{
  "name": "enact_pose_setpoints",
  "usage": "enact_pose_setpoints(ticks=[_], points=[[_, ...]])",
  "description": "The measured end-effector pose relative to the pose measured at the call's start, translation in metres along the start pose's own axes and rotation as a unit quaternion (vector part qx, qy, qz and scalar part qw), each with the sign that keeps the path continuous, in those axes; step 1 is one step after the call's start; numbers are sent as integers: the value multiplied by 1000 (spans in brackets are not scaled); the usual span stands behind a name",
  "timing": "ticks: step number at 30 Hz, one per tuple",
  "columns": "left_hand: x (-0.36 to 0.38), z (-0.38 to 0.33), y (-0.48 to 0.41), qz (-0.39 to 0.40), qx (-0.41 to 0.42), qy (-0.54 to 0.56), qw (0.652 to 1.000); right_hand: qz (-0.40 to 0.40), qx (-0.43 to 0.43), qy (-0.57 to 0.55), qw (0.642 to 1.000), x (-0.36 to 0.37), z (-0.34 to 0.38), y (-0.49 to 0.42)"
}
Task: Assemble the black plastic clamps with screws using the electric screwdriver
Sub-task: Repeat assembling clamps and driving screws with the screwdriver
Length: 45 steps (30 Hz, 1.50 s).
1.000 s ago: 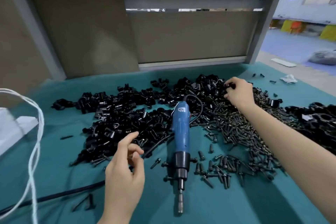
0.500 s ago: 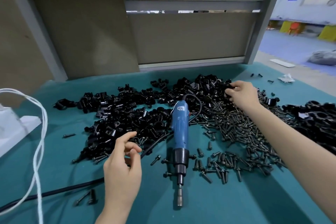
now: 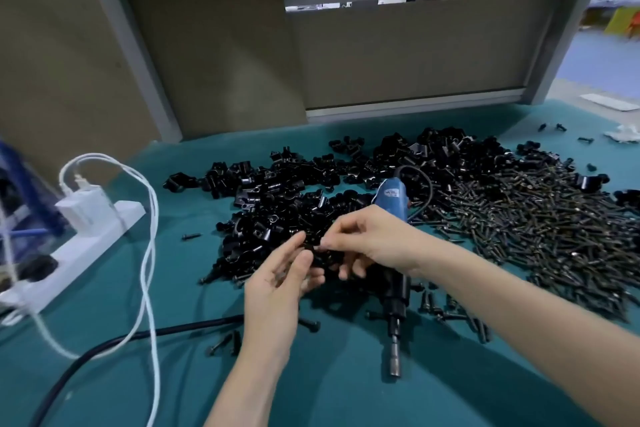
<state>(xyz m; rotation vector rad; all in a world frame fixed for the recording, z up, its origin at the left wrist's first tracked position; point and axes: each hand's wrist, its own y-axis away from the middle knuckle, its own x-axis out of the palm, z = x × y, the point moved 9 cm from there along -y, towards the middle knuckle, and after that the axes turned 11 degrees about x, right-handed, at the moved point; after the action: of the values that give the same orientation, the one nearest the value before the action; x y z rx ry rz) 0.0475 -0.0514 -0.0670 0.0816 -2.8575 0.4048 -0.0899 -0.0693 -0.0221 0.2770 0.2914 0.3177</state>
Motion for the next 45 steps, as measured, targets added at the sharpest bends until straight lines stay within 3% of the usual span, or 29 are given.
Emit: enact_pose_setpoints(ticks=[1,3,5,6,10,14,16,20,23,26,42,45], points=[[0,0,0,-8,-9,25,1000,-16,-9,36,999,-7,5,-4],[-2,0,0,-28,-20,59,998,-131,-44,169,976,-41,22,-17],[-4,-1,2,-43,-30,74,996,-234,-61,348,906,-67,40,-34],[-4,-2,2,-44,-34,76,996,-230,-54,406,883,-69,41,-47],[-3,-7,3,-41,-30,60,997,-93,-43,514,851,-40,23,-97],[0,-7,2,-31,-20,71,997,-100,-88,591,796,-25,22,-115],[2,-6,2,-26,-27,94,995,-130,-116,558,811,-27,26,-109],[-2,2,0,-29,-32,141,989,-244,-146,286,915,-64,49,-71],[-1,5,0,-28,-32,152,988,-141,-97,18,985,-60,40,-43],[0,5,-2,-34,-37,139,989,-64,-71,-71,993,-34,30,-14],[14,1,3,23,-73,181,980,3,107,-193,975,6,-3,8],[19,0,6,40,-79,190,978,23,114,-176,978,10,-4,7]])
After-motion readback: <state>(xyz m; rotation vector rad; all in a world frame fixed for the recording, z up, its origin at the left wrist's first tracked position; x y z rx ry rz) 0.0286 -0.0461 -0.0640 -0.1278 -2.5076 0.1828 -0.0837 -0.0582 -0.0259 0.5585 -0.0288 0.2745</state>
